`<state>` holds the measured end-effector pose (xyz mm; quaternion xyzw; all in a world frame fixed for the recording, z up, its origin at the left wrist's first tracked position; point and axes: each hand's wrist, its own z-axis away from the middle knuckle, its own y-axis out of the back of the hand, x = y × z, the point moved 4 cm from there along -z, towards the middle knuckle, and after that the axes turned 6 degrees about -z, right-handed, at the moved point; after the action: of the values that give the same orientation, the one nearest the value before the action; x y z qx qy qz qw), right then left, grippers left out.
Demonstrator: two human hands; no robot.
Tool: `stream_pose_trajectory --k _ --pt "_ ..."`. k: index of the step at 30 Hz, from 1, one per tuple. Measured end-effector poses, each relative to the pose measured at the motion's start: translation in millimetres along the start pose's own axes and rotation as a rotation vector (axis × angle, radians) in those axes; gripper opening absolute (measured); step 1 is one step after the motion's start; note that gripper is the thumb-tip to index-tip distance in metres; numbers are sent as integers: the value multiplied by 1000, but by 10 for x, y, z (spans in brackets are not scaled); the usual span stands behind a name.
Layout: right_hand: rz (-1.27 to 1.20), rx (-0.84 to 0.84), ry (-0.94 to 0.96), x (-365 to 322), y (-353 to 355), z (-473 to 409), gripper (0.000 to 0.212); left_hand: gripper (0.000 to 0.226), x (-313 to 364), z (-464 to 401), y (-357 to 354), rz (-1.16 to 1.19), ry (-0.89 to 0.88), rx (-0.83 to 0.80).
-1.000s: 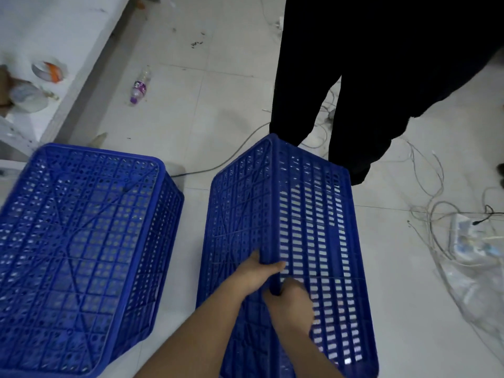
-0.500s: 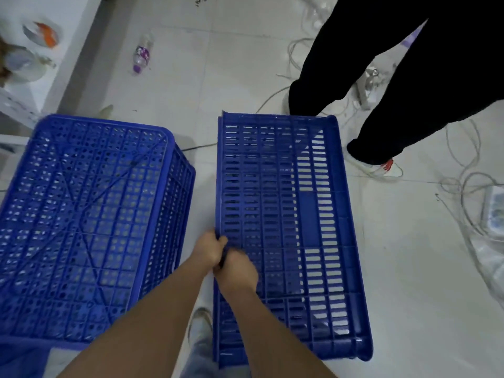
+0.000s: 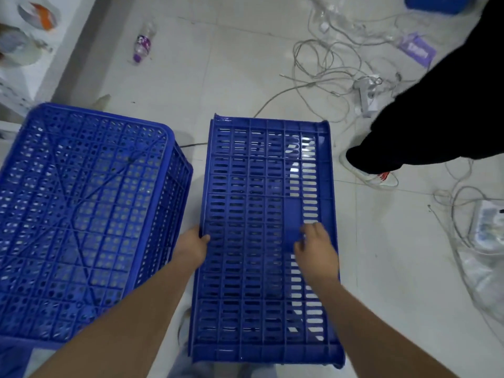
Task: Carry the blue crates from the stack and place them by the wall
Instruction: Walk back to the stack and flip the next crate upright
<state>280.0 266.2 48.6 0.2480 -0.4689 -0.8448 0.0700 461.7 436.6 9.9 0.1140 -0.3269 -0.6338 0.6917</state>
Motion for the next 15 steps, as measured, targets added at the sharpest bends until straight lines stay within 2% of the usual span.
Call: stream_pose_trajectory --k 2,4,6,8,9,12,15 --pt "85 -19 -63 287 141 -93 35 56 37 51 -23 -36 -38 88" --pt "75 -57 -174 516 199 -134 45 69 121 97 -64 -199 -141 165" --pt "-96 -62 -313 691 181 -152 60 75 212 111 -125 -366 -230 188" --pt "-390 -34 -471 810 119 -151 74 74 259 105 -192 -494 -242 176" --pt "-508 -34 -532 846 67 -142 75 75 266 100 -218 -537 -225 176" --pt "-639 -72 -611 885 -98 -93 62 80 283 97 -281 -624 -195 182" --pt "-765 -56 -628 929 -218 -48 70 82 293 90 -305 -681 -179 163"
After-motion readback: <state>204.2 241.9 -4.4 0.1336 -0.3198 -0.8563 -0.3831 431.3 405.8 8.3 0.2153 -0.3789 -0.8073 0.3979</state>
